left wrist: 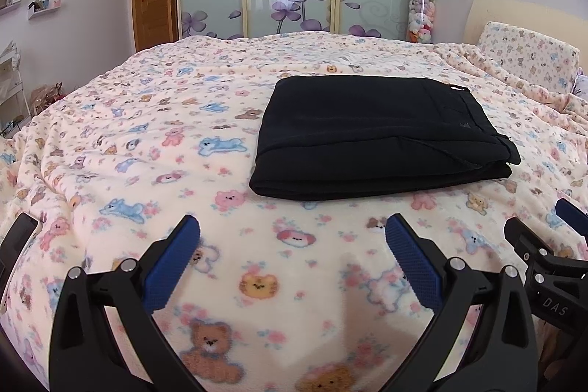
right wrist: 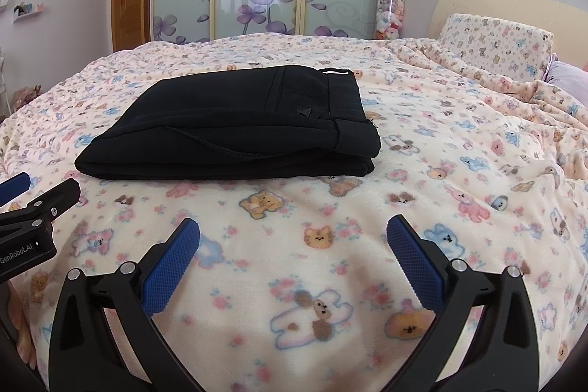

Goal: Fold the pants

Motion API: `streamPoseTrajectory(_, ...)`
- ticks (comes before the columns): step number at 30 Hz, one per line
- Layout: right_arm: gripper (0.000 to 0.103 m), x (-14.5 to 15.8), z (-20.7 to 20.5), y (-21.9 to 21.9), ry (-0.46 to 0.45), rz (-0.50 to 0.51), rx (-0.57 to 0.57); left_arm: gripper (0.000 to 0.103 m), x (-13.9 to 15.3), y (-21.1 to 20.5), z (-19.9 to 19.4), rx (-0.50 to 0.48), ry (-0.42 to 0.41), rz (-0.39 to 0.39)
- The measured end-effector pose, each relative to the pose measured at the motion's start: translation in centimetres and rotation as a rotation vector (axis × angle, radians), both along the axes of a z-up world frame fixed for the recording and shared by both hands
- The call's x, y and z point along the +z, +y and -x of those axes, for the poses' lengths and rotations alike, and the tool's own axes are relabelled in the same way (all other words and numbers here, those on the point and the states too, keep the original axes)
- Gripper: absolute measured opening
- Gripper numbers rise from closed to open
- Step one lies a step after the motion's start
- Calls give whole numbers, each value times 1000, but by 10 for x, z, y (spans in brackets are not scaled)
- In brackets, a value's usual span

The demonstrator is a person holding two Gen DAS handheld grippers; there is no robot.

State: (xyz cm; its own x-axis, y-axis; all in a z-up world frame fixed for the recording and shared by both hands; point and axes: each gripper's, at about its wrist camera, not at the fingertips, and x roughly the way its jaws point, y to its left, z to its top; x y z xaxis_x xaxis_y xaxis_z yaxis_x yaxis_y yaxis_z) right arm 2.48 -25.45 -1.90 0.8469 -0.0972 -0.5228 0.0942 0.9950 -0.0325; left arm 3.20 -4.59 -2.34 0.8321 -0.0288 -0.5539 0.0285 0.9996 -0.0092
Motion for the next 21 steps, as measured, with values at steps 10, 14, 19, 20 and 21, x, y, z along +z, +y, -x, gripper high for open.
streamPoseTrajectory(10,102,-3,-1,-2,7,0,6,101,-1,5,-1,12,-10,0)
streamPoseTrajectory(14,102,-3,-1,-2,7,0,6,101,0,5,-1,2,-11,0)
streamPoseTrajectory(19,102,-3,-1,-3,7,0,7,101,0,6,-1,-3,-4,6)
streamPoseTrajectory(20,102,-3,-1,-3,8,0,7,101,0,5,-1,-3,-5,5)
streamPoseTrajectory(21,102,-3,-1,-3,7,0,7,101,0,5,-1,-3,-6,5)
